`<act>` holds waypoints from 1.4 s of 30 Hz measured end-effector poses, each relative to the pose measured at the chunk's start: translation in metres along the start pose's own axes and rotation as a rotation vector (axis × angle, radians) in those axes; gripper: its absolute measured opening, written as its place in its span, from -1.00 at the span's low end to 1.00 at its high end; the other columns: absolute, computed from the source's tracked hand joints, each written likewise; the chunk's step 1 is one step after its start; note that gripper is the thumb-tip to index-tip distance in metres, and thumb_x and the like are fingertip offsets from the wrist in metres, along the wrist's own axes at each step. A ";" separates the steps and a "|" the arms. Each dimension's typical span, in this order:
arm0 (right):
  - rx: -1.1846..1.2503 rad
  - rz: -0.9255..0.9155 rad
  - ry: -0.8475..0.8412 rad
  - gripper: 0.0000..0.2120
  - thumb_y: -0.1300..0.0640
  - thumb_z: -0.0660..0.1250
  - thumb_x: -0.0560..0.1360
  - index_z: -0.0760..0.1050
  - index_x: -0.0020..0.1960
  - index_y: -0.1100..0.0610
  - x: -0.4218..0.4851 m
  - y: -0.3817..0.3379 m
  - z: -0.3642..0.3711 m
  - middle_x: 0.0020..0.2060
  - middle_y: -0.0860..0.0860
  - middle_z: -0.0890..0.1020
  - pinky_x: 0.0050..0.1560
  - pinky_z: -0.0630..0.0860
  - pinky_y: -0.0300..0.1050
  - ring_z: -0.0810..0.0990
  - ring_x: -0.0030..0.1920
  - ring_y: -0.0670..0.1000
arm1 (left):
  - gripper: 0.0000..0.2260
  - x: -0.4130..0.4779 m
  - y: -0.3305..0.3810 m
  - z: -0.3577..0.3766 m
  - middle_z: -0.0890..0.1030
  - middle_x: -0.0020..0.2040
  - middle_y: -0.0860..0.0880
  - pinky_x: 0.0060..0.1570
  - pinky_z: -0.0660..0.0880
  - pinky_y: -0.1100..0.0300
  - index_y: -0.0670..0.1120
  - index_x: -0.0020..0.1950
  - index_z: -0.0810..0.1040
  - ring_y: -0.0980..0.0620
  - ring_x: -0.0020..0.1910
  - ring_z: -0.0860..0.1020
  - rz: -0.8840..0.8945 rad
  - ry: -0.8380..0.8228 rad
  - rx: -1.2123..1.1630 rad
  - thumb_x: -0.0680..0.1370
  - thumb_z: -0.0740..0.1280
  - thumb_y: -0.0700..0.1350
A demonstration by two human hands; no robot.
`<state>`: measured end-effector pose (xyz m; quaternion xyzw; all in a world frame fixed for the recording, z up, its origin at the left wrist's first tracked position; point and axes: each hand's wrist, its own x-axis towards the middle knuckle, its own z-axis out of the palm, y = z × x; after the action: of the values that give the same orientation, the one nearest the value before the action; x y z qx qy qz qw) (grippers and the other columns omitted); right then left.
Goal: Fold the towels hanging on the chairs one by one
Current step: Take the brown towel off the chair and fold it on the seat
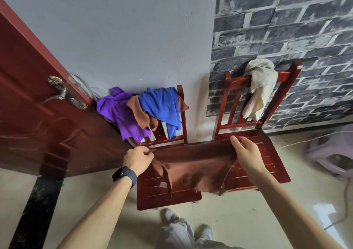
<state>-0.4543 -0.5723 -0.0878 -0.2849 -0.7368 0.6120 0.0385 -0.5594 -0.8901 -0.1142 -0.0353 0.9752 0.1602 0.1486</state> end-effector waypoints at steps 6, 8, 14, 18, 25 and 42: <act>0.150 0.090 -0.051 -0.91 0.13 0.39 0.57 0.63 0.01 0.13 0.008 0.004 -0.005 -0.11 0.14 0.71 -0.10 0.66 0.02 0.70 -0.08 0.14 | -0.76 0.004 -0.010 -0.019 0.69 -0.11 -0.16 0.03 0.48 0.07 -0.13 -0.14 0.65 -0.19 0.05 0.62 -0.227 0.000 -0.581 0.51 0.30 0.00; -0.023 0.090 -0.093 -0.88 0.13 0.38 0.57 0.64 0.05 0.13 0.013 0.005 -0.006 -0.10 0.09 0.71 -0.07 0.64 -0.01 0.70 -0.07 0.11 | -0.81 0.000 -0.007 -0.023 0.66 -0.08 -0.12 0.15 0.44 0.03 -0.08 -0.07 0.61 -0.11 0.12 0.60 -0.370 -0.163 -1.208 0.58 0.21 -0.07; 0.068 0.096 -0.111 -0.85 0.01 0.32 0.61 0.60 0.14 -0.01 0.026 -0.006 -0.008 0.01 0.06 0.68 0.02 0.65 0.06 0.68 0.02 0.07 | -0.78 -0.007 -0.010 -0.020 0.67 -0.08 -0.10 -0.19 0.57 0.09 -0.09 0.03 0.65 -0.05 -0.10 0.64 -0.366 -0.434 -1.163 0.55 0.38 0.04; -0.035 0.306 -0.352 -0.74 -0.01 0.31 0.62 0.54 0.22 0.10 0.033 0.013 -0.002 0.10 0.15 0.66 0.20 0.58 0.14 0.66 0.12 0.16 | -0.79 -0.004 -0.030 -0.006 0.62 -0.16 -0.12 -0.02 0.58 -0.01 -0.12 -0.12 0.60 -0.07 -0.17 0.60 -0.344 -0.206 -0.838 0.51 0.45 0.03; -0.193 0.183 -0.168 -0.66 0.19 0.34 0.57 0.42 0.33 0.10 0.020 0.044 0.017 0.04 0.13 0.67 -0.08 0.66 0.04 0.69 -0.13 0.09 | -0.69 -0.028 -0.082 0.021 0.60 0.11 -0.07 0.11 0.40 0.04 -0.04 0.24 0.49 -0.01 0.09 0.59 -0.535 -0.221 -1.074 0.60 0.29 0.11; -0.789 0.139 -0.530 -0.63 0.22 0.48 0.39 0.58 0.10 -0.13 -0.046 0.114 0.060 -0.06 -0.07 0.67 -0.22 0.40 -0.41 0.59 -0.15 -0.06 | -0.85 -0.107 -0.165 0.072 0.62 -0.01 -0.10 -0.08 0.45 0.12 -0.07 0.06 0.58 -0.05 -0.09 0.56 -0.779 -0.111 -0.957 0.53 0.42 -0.07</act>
<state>-0.3976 -0.6363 -0.1944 -0.1605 -0.8765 0.3381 -0.3027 -0.4180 -1.0208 -0.1973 -0.4430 0.7014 0.5155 0.2145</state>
